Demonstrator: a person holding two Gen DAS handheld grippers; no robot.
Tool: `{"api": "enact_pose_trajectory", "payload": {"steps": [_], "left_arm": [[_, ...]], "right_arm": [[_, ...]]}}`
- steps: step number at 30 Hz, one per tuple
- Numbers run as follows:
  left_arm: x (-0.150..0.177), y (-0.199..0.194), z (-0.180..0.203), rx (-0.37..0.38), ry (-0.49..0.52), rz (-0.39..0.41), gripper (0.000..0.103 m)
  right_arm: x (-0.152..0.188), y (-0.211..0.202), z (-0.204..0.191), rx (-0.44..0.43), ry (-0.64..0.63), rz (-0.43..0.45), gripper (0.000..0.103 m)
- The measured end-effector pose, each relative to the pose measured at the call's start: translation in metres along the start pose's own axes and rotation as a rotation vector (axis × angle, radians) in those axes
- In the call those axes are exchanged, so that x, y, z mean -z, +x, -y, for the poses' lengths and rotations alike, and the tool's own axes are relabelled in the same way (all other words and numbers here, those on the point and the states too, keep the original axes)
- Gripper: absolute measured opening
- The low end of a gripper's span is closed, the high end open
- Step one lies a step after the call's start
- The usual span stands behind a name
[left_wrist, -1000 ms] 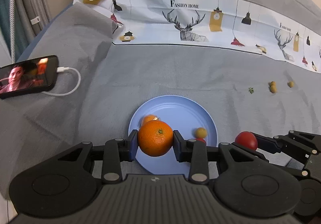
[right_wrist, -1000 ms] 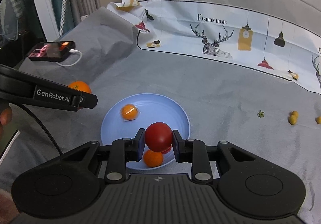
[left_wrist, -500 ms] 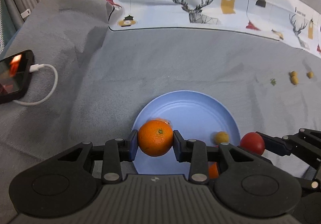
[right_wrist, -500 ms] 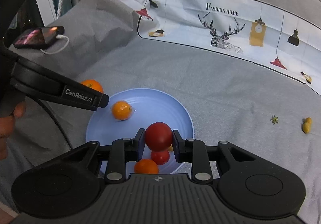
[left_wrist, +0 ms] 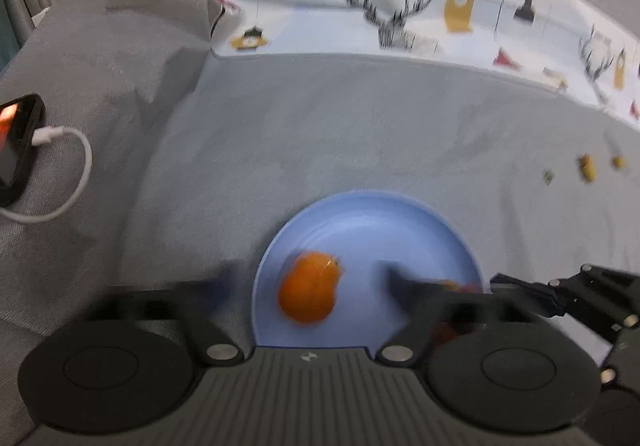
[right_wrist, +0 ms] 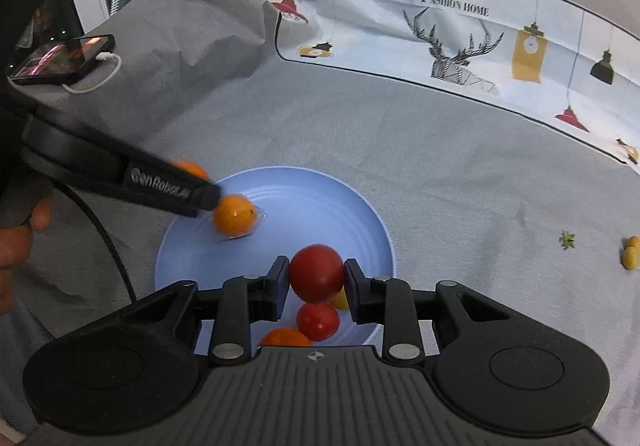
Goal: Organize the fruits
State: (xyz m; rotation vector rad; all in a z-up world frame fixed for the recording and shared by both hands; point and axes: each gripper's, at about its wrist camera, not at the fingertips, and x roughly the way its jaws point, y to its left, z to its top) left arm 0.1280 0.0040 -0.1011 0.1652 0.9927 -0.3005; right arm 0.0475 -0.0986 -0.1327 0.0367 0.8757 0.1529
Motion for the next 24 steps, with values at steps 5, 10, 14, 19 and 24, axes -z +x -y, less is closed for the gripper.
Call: {"api": "enact_pose_trajectory", "payload": {"steps": [5, 10, 14, 19, 24], "left_arm": [[0.005, -0.021, 0.003, -0.023, 0.038, 0.043, 0.103], [0.028, -0.050, 0.003, -0.066, 0.027, 0.040, 0.103], [0.047, -0.076, 0.002, -0.108, 0.018, 0.041, 0.103], [0.065, -0.106, 0.000, -0.112, -0.018, 0.052, 0.103], [0.081, -0.131, 0.004, -0.126, -0.016, 0.088, 0.103]], "right_arm": [[0.004, -0.017, -0.002, 0.024, -0.004, 0.020, 0.077], [0.017, -0.046, -0.006, 0.030, 0.031, 0.012, 0.088], [0.028, -0.072, -0.015, 0.037, 0.043, 0.025, 0.093], [0.037, -0.101, -0.027, 0.037, 0.043, 0.054, 0.096], [0.047, -0.124, -0.037, 0.048, 0.027, 0.076, 0.100]]}}
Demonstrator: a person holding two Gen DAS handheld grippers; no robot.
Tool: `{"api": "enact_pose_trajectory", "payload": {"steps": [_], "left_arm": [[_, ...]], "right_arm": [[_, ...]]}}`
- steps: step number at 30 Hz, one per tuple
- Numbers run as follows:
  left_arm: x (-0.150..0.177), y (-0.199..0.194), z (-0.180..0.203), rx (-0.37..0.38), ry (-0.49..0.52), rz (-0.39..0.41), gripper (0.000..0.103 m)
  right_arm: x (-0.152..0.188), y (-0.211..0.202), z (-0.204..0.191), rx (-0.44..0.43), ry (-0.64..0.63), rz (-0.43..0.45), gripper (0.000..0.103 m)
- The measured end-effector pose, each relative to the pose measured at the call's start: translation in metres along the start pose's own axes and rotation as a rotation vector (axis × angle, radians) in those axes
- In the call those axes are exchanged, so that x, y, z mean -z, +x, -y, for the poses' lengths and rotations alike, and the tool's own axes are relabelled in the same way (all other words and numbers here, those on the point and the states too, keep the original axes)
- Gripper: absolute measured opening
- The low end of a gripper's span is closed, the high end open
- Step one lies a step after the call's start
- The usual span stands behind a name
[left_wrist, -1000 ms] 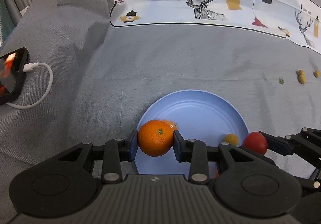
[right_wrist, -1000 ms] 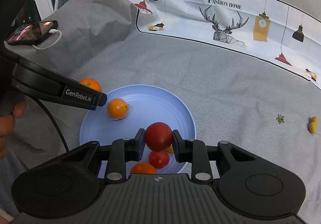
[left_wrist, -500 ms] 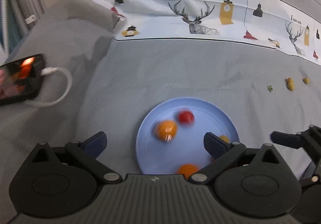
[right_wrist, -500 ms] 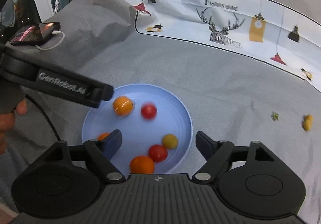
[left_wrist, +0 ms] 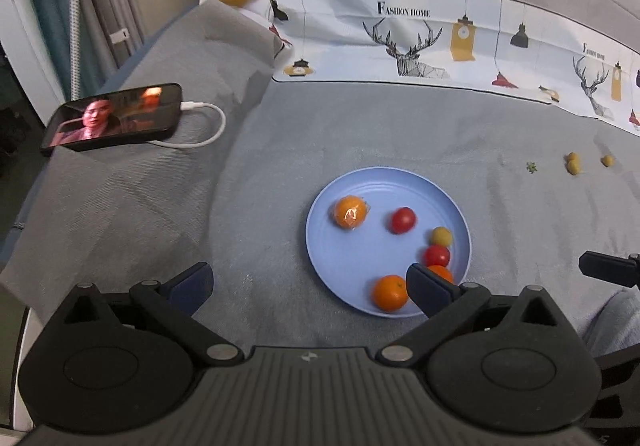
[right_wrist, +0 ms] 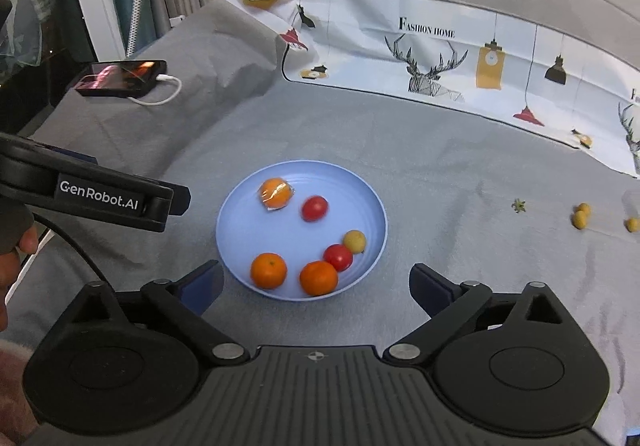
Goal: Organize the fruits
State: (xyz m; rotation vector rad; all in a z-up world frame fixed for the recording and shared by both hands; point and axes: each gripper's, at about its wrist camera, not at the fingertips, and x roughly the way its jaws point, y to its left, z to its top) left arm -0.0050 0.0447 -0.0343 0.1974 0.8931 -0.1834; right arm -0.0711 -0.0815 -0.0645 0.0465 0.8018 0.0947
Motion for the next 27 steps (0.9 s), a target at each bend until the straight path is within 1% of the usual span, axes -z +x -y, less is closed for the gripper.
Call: {"api": "enact_pose_trajectory", "payload": {"steps": [11, 19, 27], "left_arm": [[0.021, -0.039, 0.004, -0.009, 0.001, 0.050, 0.103], [0.027, -0.047, 0.007, -0.006, -0.004, 0.057, 0.103], [0.028, -0.050, 0.007, -0.004, 0.008, 0.071, 0.103]], "right_arm": [[0.008, -0.037, -0.010, 0.017, -0.047, 0.080, 0.102], [0.015, -0.050, -0.012, 0.034, -0.059, 0.100, 0.102], [0.016, -0.052, -0.013, 0.036, -0.065, 0.102, 0.102]]}}
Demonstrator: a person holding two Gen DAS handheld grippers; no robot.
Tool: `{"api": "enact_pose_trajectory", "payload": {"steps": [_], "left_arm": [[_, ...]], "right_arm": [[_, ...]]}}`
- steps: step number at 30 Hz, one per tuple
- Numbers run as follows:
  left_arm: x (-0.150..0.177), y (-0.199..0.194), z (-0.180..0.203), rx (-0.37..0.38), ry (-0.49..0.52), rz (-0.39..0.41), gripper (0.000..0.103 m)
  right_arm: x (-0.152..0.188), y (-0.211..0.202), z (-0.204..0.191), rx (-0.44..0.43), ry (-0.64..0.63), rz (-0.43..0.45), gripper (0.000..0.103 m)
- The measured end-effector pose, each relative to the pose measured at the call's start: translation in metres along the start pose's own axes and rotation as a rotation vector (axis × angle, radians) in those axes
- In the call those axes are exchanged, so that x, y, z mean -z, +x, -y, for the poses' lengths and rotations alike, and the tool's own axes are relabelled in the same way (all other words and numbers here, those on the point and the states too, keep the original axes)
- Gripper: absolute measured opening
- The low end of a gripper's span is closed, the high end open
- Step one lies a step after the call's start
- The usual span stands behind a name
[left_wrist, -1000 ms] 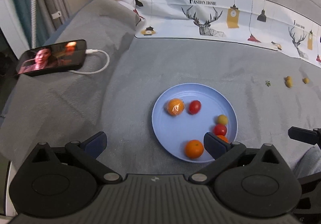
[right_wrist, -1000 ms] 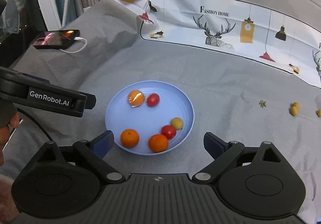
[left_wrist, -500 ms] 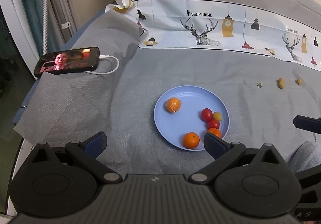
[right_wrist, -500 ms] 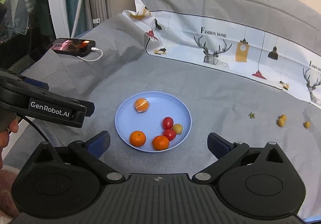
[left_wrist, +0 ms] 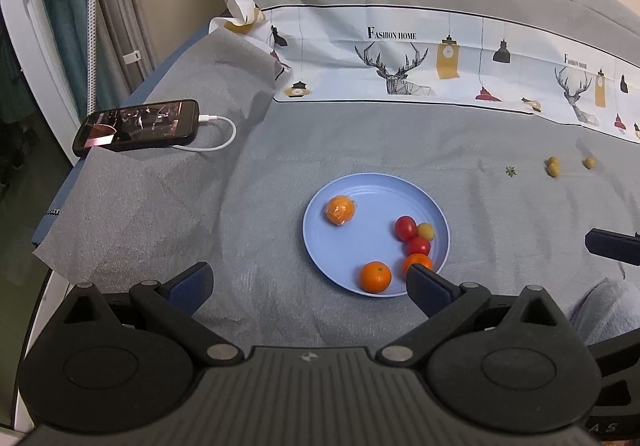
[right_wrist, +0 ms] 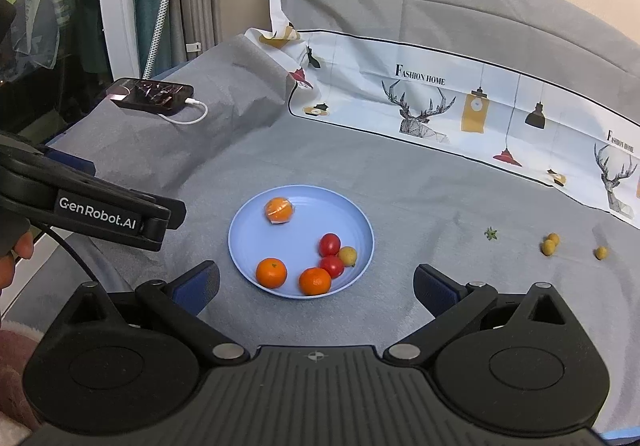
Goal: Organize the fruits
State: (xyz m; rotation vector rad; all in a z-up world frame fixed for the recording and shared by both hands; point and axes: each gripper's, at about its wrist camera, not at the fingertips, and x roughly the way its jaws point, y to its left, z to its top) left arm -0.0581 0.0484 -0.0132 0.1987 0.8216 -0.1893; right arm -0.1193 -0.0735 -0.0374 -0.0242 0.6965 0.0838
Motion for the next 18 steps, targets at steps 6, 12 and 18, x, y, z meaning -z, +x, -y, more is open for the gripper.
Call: {"api": "enact_pose_trajectory", "payload": {"steps": [6, 12, 18], "left_arm": [[0.0000, 0.0016, -0.0009, 0.001, -0.001, -0.005, 0.103], [-0.0009, 0.0015, 0.0001, 0.003, 0.005, -0.004, 0.103], [-0.0015, 0.0029, 0.0020, -0.001, 0.012, -0.009, 0.103]], "right_arm": [[-0.0006, 0.0017, -0.0018, 0.000, -0.004, -0.006, 0.102], [0.0000, 0.0031, -0.0018, 0.000, -0.003, -0.010, 0.102], [0.0004, 0.0058, -0.0020, -0.002, 0.003, -0.016, 0.102]]}}
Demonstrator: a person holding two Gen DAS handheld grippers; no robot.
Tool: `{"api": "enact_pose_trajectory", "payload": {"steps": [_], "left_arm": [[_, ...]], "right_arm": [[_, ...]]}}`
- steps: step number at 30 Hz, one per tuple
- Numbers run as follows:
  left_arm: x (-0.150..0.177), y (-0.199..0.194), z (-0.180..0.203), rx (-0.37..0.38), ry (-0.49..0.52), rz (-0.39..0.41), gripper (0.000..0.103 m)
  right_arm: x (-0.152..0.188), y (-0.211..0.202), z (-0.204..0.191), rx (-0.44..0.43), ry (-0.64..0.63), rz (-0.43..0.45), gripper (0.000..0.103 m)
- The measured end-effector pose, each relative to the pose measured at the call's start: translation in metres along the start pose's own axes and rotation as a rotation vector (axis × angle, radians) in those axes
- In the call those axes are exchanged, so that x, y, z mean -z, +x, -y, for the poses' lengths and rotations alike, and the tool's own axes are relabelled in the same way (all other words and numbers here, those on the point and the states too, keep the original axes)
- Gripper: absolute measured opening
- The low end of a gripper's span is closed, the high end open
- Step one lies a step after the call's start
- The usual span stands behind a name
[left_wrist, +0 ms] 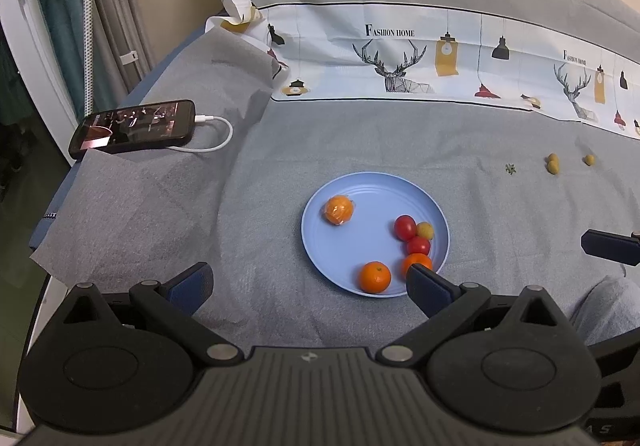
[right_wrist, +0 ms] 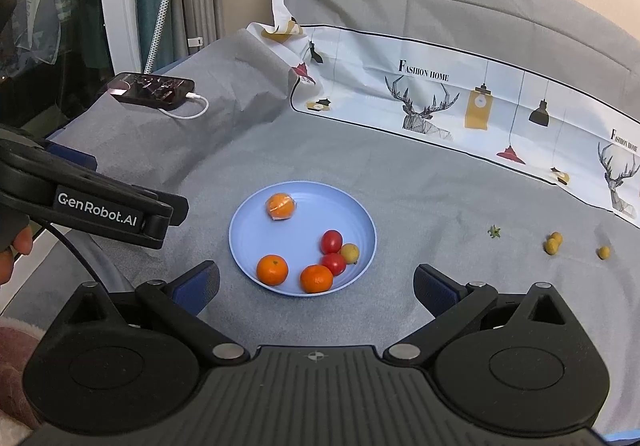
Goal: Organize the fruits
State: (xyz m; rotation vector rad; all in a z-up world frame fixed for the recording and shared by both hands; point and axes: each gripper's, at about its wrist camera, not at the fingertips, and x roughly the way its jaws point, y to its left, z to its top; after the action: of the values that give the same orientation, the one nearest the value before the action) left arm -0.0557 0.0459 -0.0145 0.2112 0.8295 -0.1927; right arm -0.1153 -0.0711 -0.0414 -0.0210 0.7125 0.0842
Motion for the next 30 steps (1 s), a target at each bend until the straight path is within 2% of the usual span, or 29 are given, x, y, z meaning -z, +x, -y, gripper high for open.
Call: {"api": "enact_pose_trajectory", "payload": {"steps": [19, 30], "left_arm": [[-0.007, 0.012, 0.006, 0.002, 0.009, -0.029, 0.103], [-0.021, 0.028, 0.022, 0.010, 0.037, -0.048, 0.103]], "right_arm": [[-0.001, 0.014, 0.007, 0.009, 0.033, -0.023, 0.102], [0.002, 0.027, 0.033, 0.038, 0.105, -0.051, 0.102]]}}
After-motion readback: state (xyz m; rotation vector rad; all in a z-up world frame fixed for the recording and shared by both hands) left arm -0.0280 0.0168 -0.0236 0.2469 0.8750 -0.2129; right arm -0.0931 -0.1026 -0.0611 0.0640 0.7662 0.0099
